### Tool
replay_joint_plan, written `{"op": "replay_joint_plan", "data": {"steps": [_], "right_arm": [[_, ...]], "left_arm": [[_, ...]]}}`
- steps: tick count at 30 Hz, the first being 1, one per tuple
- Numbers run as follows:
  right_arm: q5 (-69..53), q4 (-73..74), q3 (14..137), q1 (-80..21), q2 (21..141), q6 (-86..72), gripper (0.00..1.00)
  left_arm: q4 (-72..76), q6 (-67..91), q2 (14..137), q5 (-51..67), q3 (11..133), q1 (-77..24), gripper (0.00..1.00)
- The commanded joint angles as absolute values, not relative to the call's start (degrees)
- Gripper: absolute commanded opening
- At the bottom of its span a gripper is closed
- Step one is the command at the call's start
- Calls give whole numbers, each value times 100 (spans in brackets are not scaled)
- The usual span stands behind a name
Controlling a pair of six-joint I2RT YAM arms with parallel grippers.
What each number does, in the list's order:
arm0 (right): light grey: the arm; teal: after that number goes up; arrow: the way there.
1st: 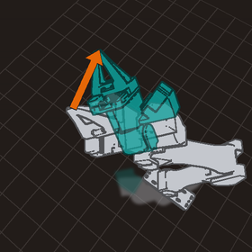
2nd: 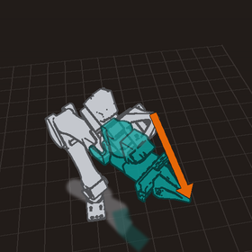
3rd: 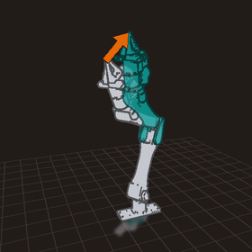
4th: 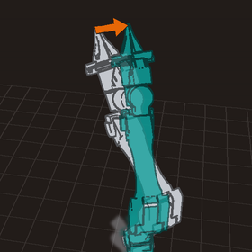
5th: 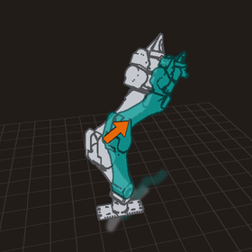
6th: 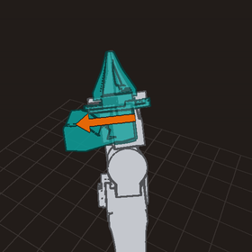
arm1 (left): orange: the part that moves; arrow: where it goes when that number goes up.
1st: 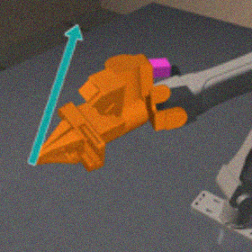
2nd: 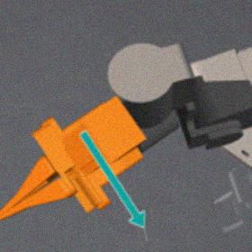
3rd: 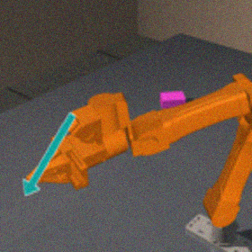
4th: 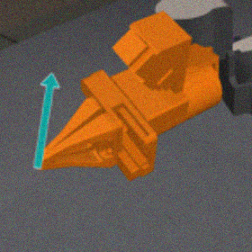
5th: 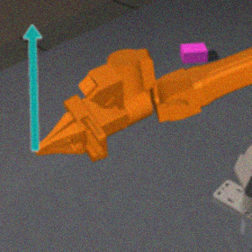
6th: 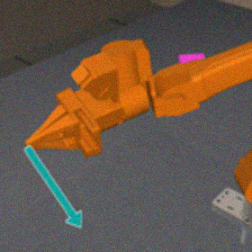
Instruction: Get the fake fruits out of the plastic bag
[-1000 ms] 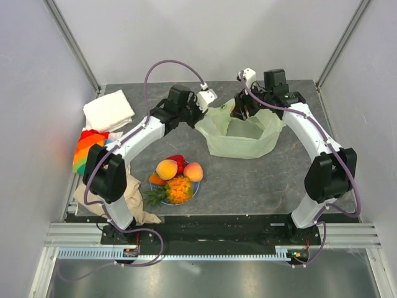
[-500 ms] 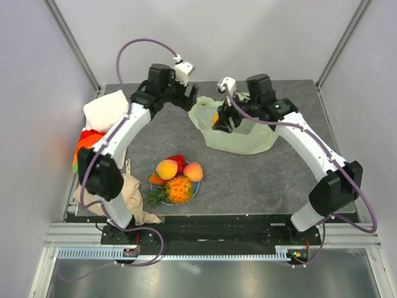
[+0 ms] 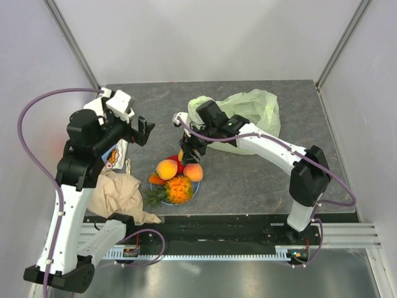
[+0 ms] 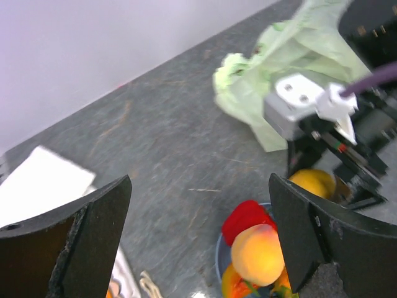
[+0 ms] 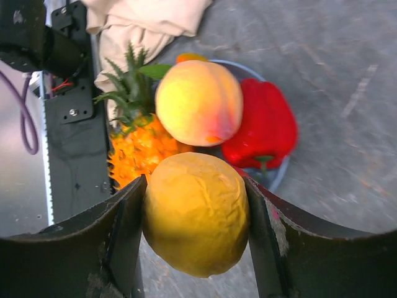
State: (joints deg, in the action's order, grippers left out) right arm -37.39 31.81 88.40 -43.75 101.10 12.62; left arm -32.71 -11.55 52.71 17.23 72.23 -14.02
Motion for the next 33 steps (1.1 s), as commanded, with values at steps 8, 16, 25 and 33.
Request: {"op": "replay_joint_plan", "data": {"steps": [8,16,25,33], "right_arm": [[-3841,2857,8728,-4913,10564,923,72],[-3788,2839,8736,-4957,10714,923,72],[-3771,2839,8947,-4966,10661,879,77],[-3254,3787,10043,-4650,10310,1073,98]], "left_arm": [[-3516,-905,4799,2469,6715,-405,96],[-3340,-756,4737,2601,6548,-114,96],[-3252,-712,4869,2724,6530,-79,96],[-3147,-642,5036,2865,6557,-79,98]]}}
